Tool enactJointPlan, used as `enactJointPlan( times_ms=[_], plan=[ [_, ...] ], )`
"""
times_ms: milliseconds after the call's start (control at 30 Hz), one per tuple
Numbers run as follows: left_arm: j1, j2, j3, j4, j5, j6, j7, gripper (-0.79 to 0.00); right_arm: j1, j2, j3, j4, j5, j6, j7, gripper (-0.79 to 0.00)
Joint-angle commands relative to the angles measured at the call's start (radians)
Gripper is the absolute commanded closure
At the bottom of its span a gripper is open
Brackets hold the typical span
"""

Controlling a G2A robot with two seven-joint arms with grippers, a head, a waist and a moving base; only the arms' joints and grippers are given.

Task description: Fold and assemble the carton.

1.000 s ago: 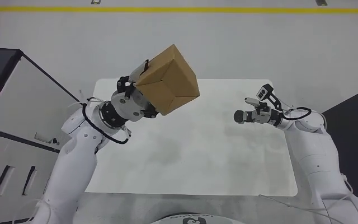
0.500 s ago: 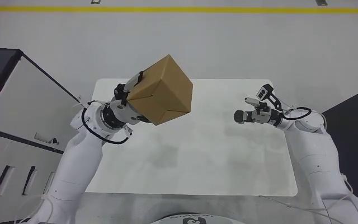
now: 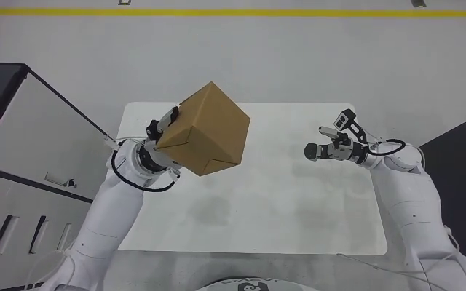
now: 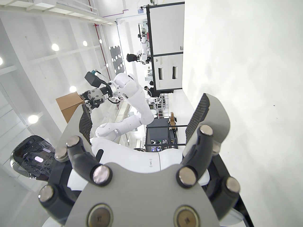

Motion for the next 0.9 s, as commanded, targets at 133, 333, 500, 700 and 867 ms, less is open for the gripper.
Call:
enactJointPlan(
  times_ms=[133, 333, 500, 700, 867],
  plan=[
    [-0.007, -0.007, 0.013, 0.014, -0.012, -0.007, -0.007, 0.000, 0.000, 0.000, 0.000, 0.000, 0.000, 0.000, 0.000, -0.785],
    [-0.029, -0.010, -0.005, 0.014, 0.075, -0.096, -0.031, 0.000, 0.000, 0.000, 0.000, 0.000, 0.000, 0.000, 0.000, -0.785],
    [-0.046, -0.011, -0.044, 0.012, 0.210, -0.252, 0.021, 0.000, 0.000, 0.000, 0.000, 0.000, 0.000, 0.000, 0.000, -0.785],
    [-0.039, -0.013, -0.045, 0.008, 0.219, -0.274, 0.055, 0.000, 0.000, 0.000, 0.000, 0.000, 0.000, 0.000, 0.000, -0.785],
    [-0.045, -0.011, -0.053, -0.005, 0.288, -0.301, 0.051, 0.000, 0.000, 0.000, 0.000, 0.000, 0.000, 0.000, 0.000, -0.785]
  ],
)
